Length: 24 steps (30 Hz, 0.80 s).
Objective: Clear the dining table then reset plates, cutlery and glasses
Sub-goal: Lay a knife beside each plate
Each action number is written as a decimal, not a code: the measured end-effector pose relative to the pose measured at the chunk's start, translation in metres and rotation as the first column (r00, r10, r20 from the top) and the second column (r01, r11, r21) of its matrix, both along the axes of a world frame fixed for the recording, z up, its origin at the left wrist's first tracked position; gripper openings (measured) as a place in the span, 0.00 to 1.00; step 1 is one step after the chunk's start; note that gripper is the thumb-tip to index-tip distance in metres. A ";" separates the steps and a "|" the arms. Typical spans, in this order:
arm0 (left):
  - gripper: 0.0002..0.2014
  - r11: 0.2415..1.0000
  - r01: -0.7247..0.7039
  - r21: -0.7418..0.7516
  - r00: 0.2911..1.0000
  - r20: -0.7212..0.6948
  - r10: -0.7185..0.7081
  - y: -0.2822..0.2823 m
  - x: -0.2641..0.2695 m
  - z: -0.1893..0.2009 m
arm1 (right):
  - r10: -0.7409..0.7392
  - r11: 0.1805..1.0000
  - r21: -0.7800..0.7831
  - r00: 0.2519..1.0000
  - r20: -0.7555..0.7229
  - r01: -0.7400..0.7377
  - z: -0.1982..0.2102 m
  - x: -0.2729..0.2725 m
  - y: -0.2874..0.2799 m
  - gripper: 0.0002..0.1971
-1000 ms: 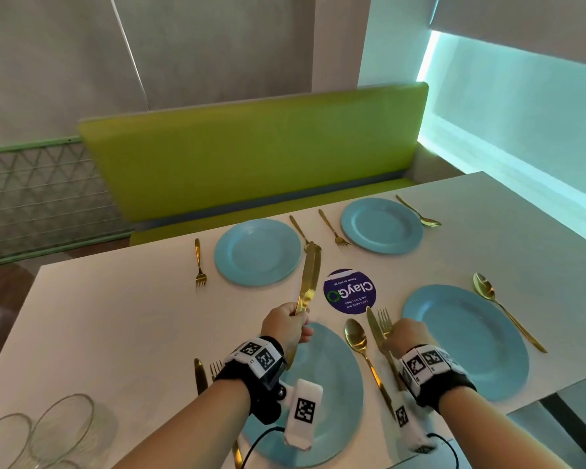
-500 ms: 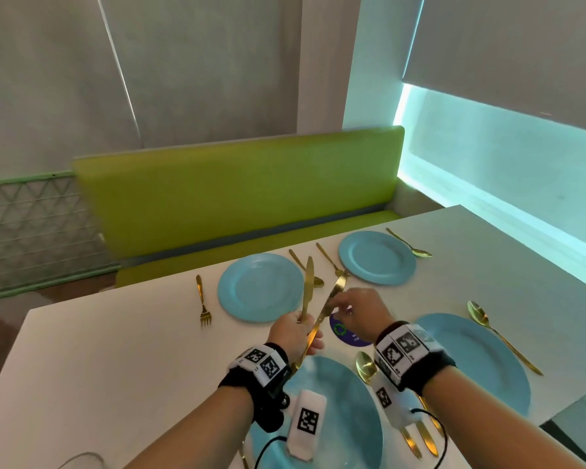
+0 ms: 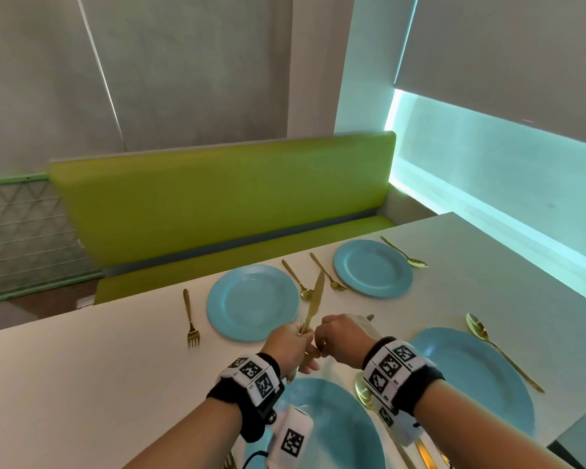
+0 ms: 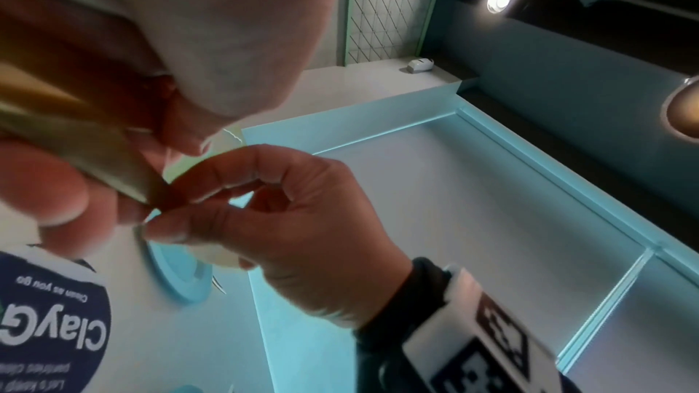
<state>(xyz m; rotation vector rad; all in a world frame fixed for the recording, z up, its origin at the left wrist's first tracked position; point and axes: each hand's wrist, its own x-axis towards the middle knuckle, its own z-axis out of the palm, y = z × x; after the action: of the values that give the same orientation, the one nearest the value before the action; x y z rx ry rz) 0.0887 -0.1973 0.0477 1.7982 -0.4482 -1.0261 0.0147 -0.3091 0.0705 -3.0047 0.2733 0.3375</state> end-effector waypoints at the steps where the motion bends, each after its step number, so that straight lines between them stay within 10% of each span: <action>1: 0.08 0.999 -0.036 -0.001 0.999 0.000 0.036 -0.005 0.005 0.000 | -0.004 1.000 -0.004 0.999 -0.040 0.003 -0.002 0.005 -0.005 0.10; 7: 0.09 0.955 -0.296 0.030 0.913 0.303 0.273 -0.024 0.054 0.001 | -0.296 0.919 0.237 0.949 -0.113 0.315 -0.019 0.037 -0.067 0.08; 13: 0.08 0.884 -0.467 -0.013 0.857 0.241 0.456 -0.039 0.093 -0.001 | -0.595 0.648 0.434 0.771 -0.225 0.626 -0.040 0.091 -0.131 0.09; 24: 0.12 0.865 -0.501 -0.001 0.854 0.163 0.495 -0.037 0.116 -0.026 | -0.677 0.638 0.231 0.678 -0.287 0.735 -0.080 0.173 -0.163 0.19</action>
<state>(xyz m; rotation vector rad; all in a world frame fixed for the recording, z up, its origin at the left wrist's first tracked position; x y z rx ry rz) 0.2047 -0.2342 0.0222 1.9015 -0.0381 -0.5328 0.1881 -0.4721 -0.0096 -2.2804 1.2387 0.4916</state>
